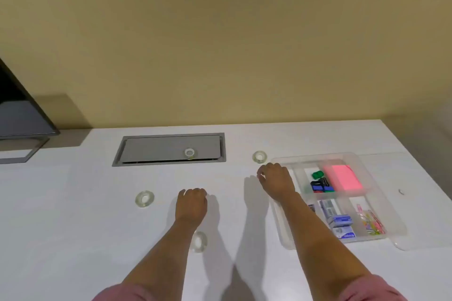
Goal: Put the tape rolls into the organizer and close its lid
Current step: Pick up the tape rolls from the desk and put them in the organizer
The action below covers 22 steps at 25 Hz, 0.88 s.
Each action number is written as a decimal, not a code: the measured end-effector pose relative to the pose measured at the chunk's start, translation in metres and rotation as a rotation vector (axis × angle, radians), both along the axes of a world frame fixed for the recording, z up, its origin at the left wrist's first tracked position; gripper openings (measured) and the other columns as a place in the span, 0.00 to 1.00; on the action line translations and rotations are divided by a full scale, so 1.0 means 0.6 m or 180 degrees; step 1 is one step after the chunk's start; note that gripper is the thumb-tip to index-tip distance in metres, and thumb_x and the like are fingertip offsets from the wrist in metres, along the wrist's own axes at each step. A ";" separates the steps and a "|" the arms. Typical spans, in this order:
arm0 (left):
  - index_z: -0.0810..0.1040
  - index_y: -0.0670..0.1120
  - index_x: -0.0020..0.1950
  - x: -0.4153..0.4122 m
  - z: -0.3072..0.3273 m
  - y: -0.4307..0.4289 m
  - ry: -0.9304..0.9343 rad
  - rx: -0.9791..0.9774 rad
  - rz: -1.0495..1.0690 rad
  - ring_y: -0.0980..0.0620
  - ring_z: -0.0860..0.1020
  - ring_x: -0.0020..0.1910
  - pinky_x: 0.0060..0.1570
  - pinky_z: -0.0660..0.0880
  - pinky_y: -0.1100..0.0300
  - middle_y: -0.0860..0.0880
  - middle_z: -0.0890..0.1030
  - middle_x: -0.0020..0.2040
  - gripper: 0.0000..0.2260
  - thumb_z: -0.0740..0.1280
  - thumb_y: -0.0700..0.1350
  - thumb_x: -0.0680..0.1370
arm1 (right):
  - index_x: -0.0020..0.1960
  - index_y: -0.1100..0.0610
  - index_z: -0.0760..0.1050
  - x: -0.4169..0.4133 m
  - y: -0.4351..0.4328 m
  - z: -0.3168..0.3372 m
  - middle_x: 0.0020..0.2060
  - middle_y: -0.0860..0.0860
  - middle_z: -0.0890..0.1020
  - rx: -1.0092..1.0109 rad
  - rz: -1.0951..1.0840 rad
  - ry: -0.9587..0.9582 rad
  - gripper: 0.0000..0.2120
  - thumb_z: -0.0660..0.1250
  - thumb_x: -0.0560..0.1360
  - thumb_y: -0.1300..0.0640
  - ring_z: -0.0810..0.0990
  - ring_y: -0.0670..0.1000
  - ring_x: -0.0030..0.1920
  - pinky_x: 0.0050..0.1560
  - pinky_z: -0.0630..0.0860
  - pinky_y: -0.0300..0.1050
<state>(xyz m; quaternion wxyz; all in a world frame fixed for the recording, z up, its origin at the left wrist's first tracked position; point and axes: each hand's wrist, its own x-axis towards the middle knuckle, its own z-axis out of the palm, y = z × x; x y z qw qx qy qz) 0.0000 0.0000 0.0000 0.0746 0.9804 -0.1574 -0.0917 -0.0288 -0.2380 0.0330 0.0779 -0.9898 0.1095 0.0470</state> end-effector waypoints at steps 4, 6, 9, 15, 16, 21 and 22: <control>0.77 0.47 0.62 0.002 -0.016 -0.060 0.0019 -0.0206 0.0003 0.50 0.78 0.59 0.65 0.67 0.58 0.50 0.81 0.61 0.16 0.55 0.39 0.79 | 0.54 0.59 0.76 0.027 -0.060 0.000 0.52 0.56 0.81 0.0127 -0.0043 -0.0373 0.11 0.57 0.79 0.57 0.76 0.58 0.53 0.51 0.71 0.50; 0.74 0.45 0.65 -0.001 -0.030 -0.092 0.0138 -0.0281 -0.0030 0.49 0.75 0.63 0.65 0.67 0.58 0.48 0.78 0.65 0.17 0.55 0.39 0.79 | 0.54 0.59 0.77 0.045 -0.089 -0.006 0.52 0.56 0.81 0.0266 -0.0046 -0.0365 0.11 0.58 0.79 0.58 0.76 0.58 0.53 0.50 0.71 0.50; 0.64 0.44 0.72 -0.009 -0.053 -0.130 0.0263 -0.0224 -0.0030 0.47 0.66 0.72 0.69 0.63 0.54 0.45 0.65 0.74 0.19 0.55 0.43 0.81 | 0.55 0.60 0.76 0.069 -0.120 -0.016 0.53 0.58 0.80 0.0561 -0.0027 -0.0383 0.10 0.59 0.78 0.59 0.75 0.59 0.54 0.52 0.72 0.50; 0.70 0.43 0.69 -0.016 -0.098 -0.178 0.0371 -0.0149 0.0313 0.40 0.73 0.67 0.63 0.72 0.44 0.39 0.73 0.69 0.33 0.37 0.59 0.80 | 0.60 0.60 0.73 0.129 -0.138 -0.039 0.58 0.58 0.77 0.0958 0.0008 -0.0021 0.12 0.60 0.78 0.59 0.73 0.58 0.59 0.54 0.73 0.49; 0.67 0.43 0.71 -0.019 -0.106 -0.182 0.0317 -0.0112 0.0386 0.41 0.71 0.69 0.67 0.68 0.44 0.40 0.71 0.71 0.33 0.35 0.59 0.80 | 0.61 0.60 0.72 0.139 -0.135 -0.042 0.59 0.58 0.76 0.1051 -0.0025 0.0077 0.13 0.60 0.78 0.58 0.72 0.58 0.61 0.55 0.73 0.50; 0.59 0.43 0.74 -0.024 -0.125 -0.194 0.0239 0.0065 0.0484 0.43 0.63 0.73 0.72 0.41 0.51 0.40 0.66 0.74 0.28 0.38 0.57 0.81 | 0.66 0.59 0.67 0.188 -0.122 -0.060 0.62 0.58 0.71 0.1121 -0.0043 0.0473 0.21 0.64 0.75 0.55 0.69 0.58 0.64 0.58 0.72 0.52; 0.60 0.43 0.74 -0.024 -0.128 -0.194 0.0211 0.0061 0.0478 0.43 0.63 0.73 0.72 0.40 0.51 0.40 0.66 0.74 0.28 0.38 0.57 0.81 | 0.67 0.60 0.66 0.195 -0.121 -0.064 0.62 0.58 0.71 0.1090 -0.0053 0.0550 0.23 0.66 0.75 0.54 0.69 0.58 0.64 0.59 0.72 0.52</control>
